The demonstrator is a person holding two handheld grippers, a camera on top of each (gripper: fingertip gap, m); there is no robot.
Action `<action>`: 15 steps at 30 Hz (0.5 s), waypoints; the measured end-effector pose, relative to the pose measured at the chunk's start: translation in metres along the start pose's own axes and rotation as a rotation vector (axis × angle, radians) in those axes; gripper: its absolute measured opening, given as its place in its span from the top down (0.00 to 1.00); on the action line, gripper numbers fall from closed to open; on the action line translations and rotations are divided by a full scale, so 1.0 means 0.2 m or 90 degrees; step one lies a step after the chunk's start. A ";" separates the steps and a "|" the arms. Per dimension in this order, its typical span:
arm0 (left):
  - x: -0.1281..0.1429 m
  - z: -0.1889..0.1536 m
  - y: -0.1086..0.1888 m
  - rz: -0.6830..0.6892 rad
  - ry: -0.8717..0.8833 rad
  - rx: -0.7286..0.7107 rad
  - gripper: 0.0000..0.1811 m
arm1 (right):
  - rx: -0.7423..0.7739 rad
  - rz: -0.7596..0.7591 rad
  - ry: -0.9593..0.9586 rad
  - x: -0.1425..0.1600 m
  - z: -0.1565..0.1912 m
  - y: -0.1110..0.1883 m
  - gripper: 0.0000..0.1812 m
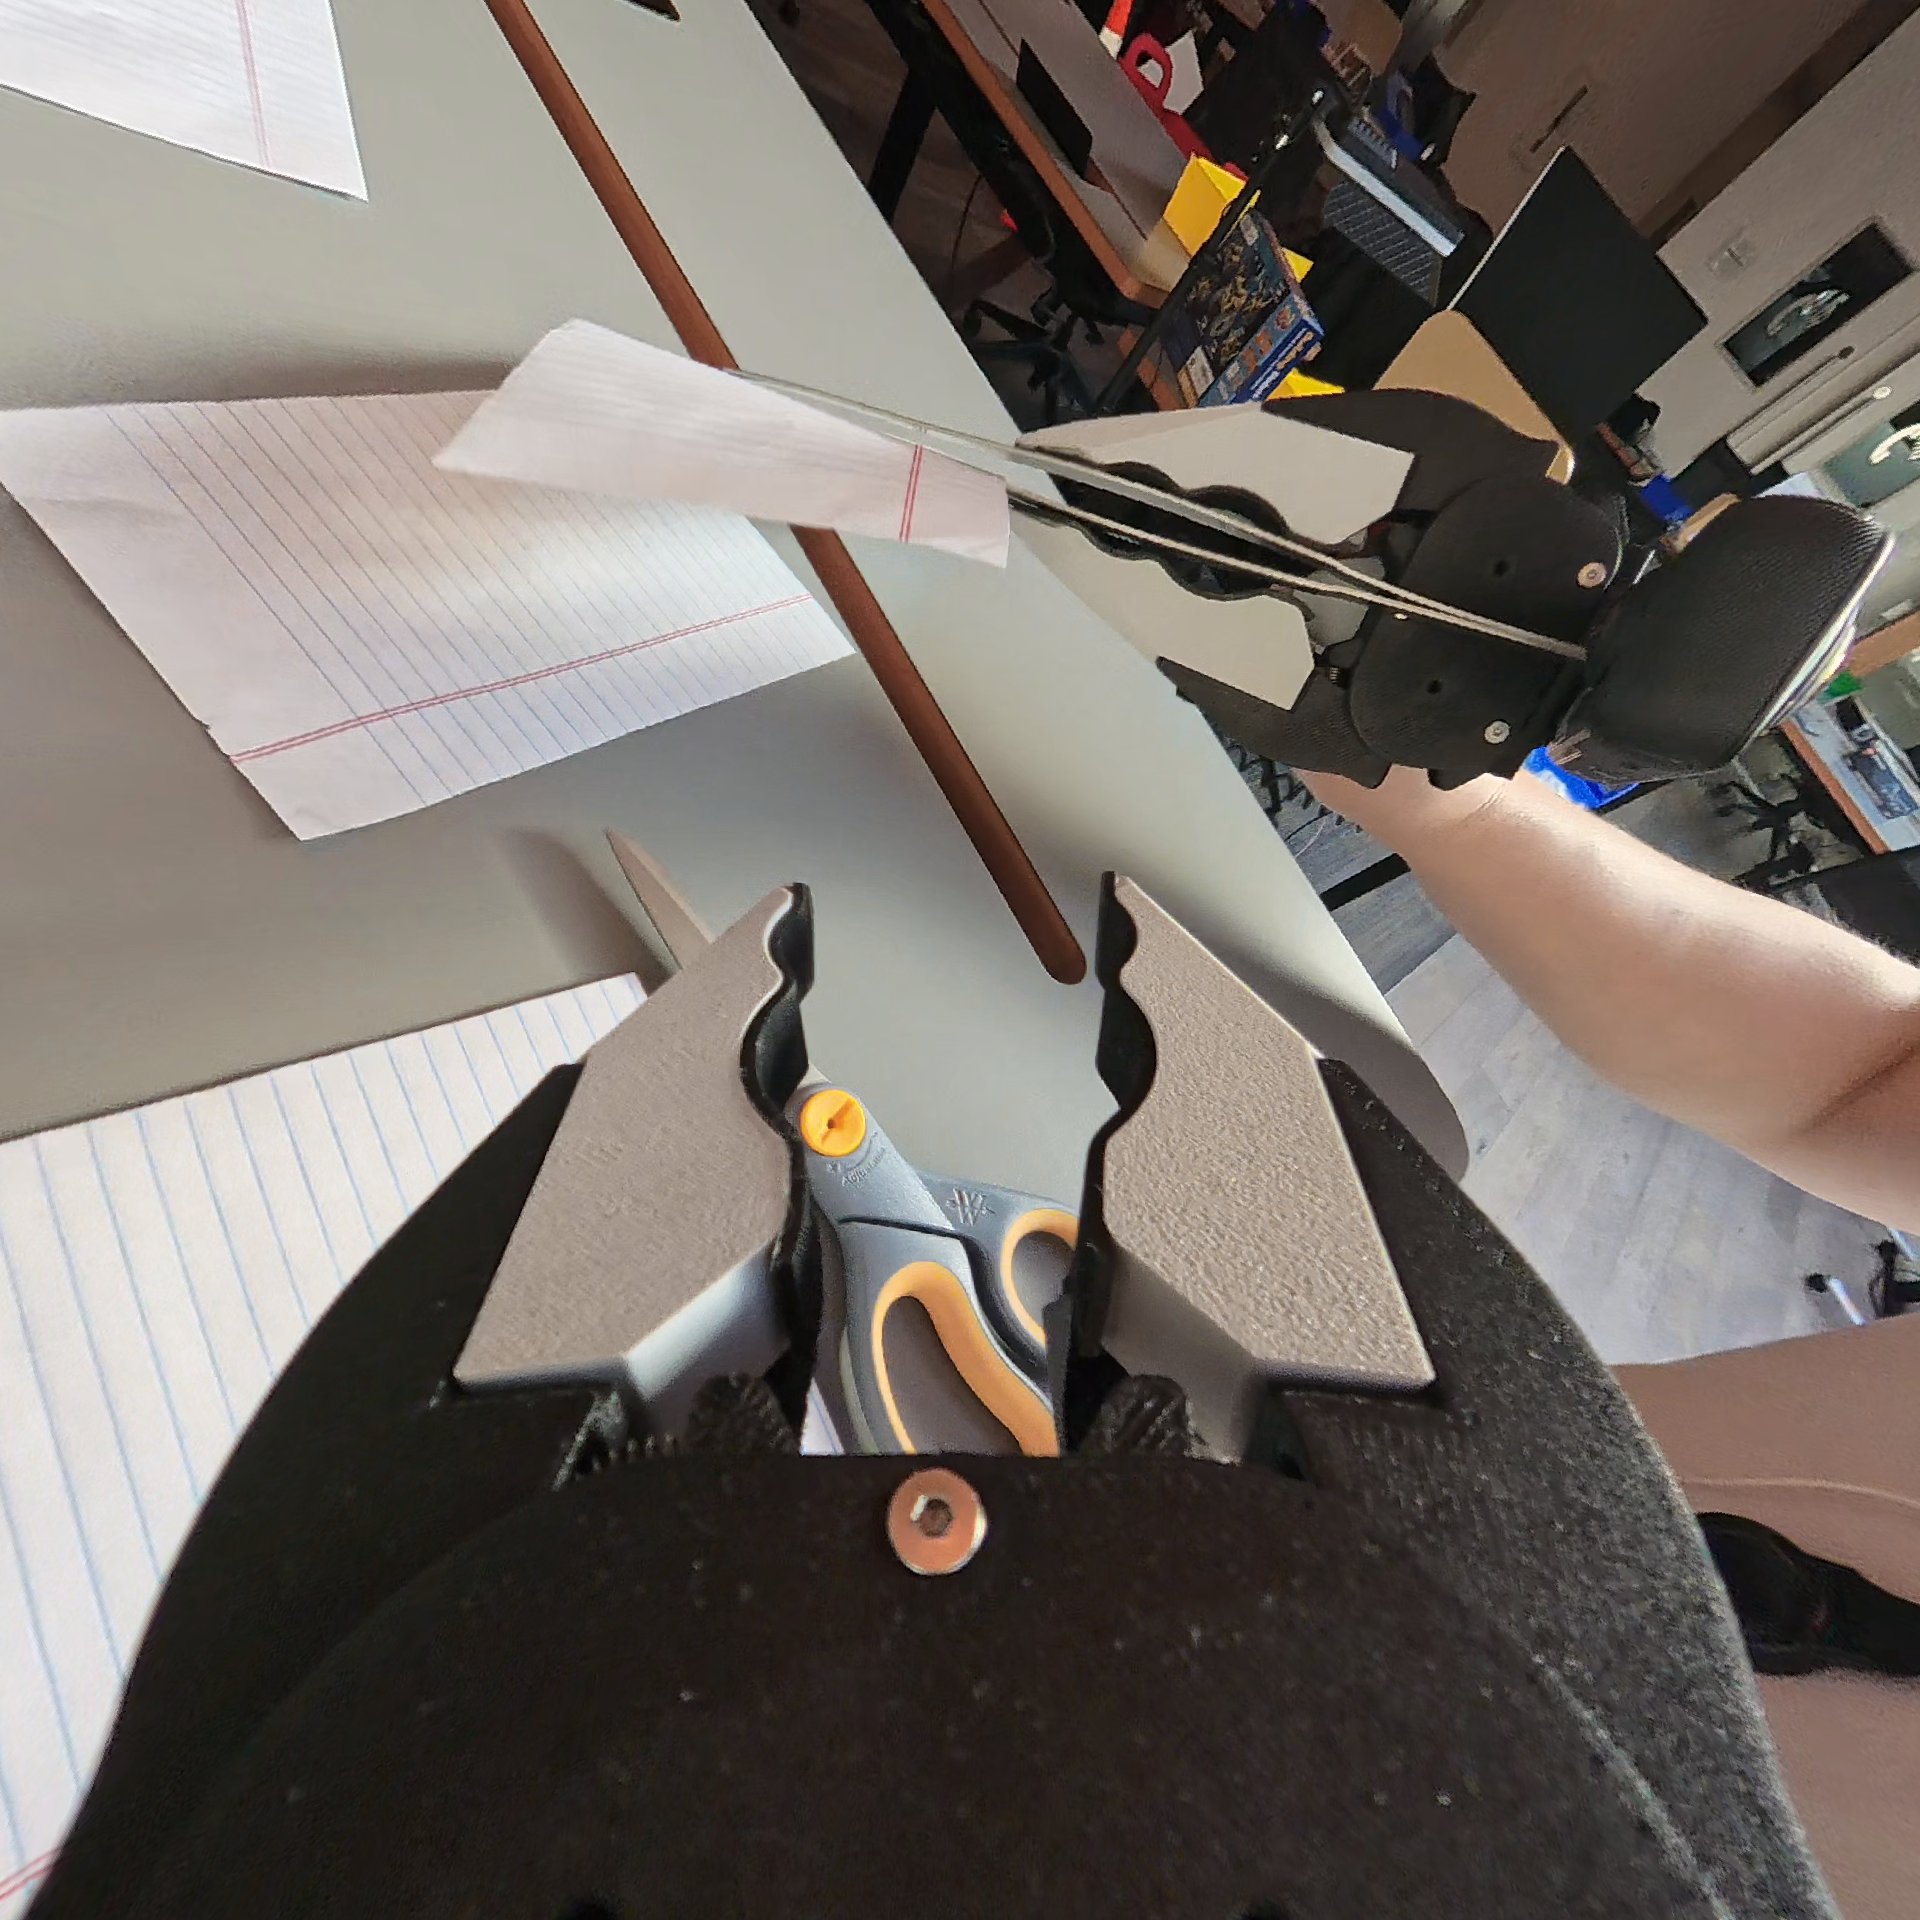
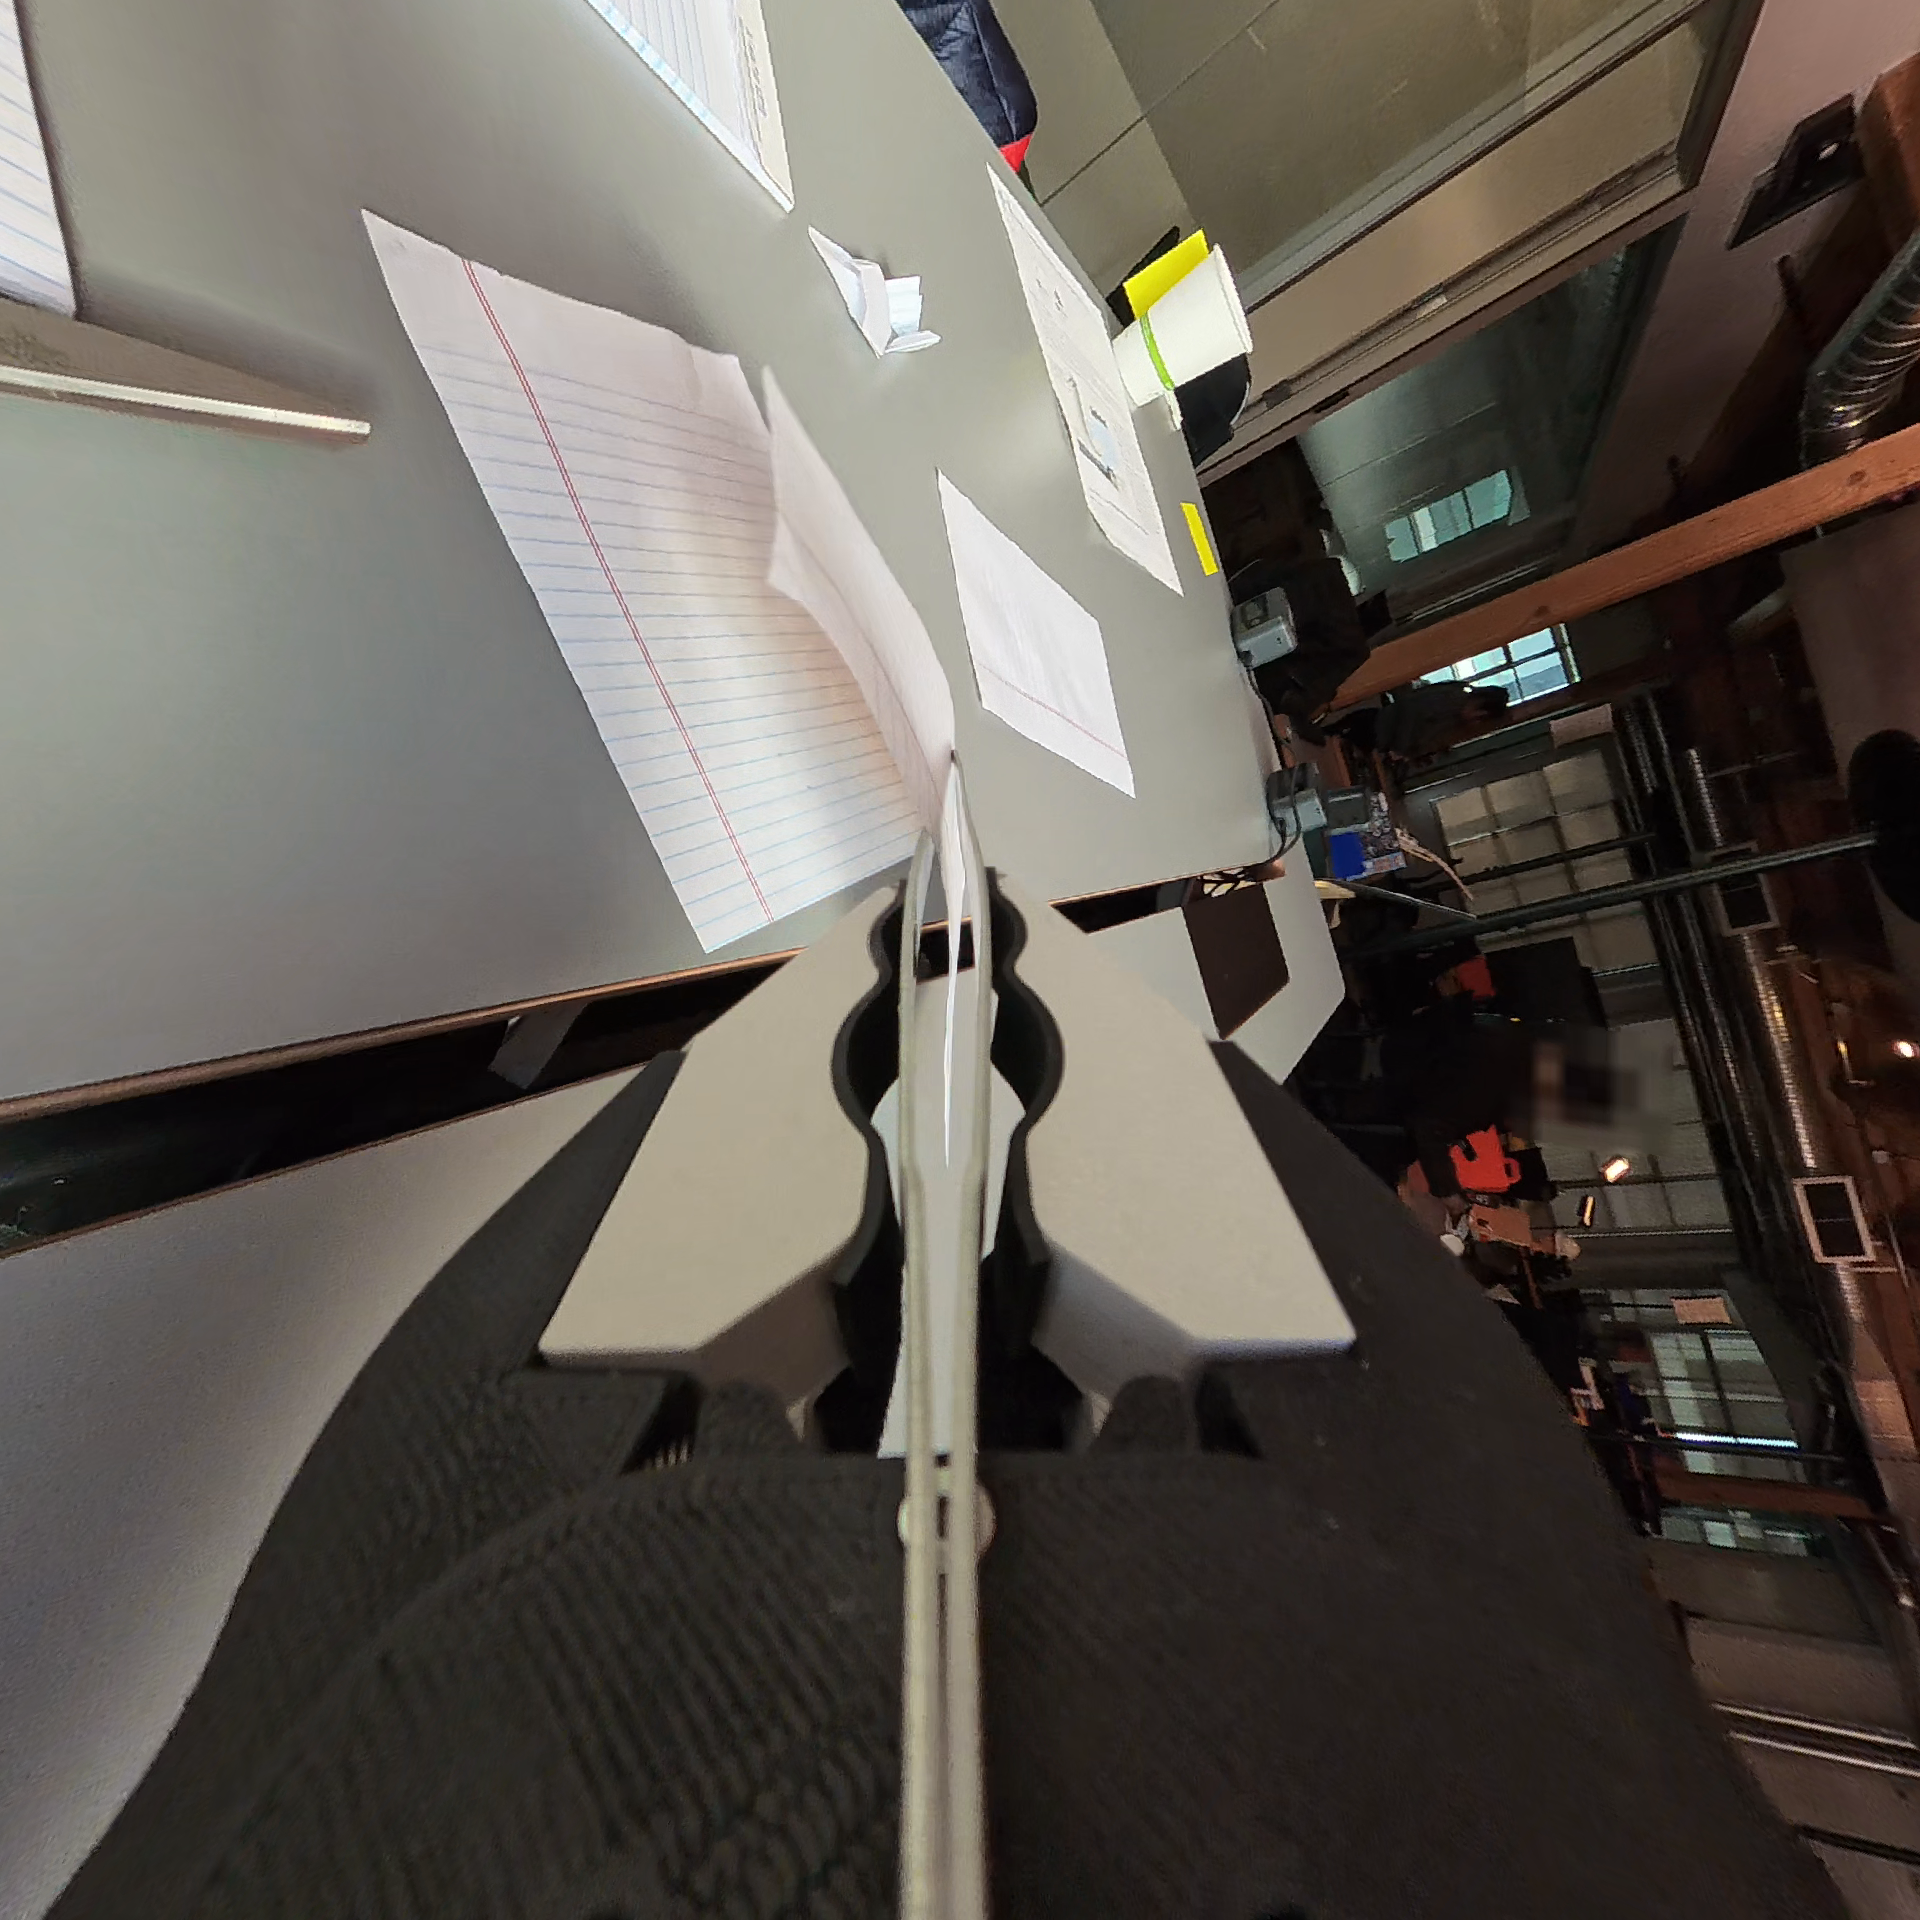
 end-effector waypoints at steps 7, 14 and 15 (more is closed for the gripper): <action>0.12 -0.05 0.00 0.032 -0.026 0.025 0.71 | 0.012 0.026 0.003 0.07 0.11 0.09 0.94; 0.22 -0.25 -0.11 0.040 -0.046 -0.025 0.74 | 0.009 -0.041 0.016 0.22 0.10 0.19 0.94; 0.22 -0.28 -0.15 0.039 -0.040 -0.033 0.76 | 0.006 -0.057 0.014 0.25 0.09 0.19 0.94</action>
Point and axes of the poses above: each gripper's, where its closed fingertips meet, y back along the fingers, x out of its underside, z = x × y across the jaws, the point moved 4 cm from there along y, back along the fingers, and after that the axes turned 11 degrees about y, right-handed, at the moved point
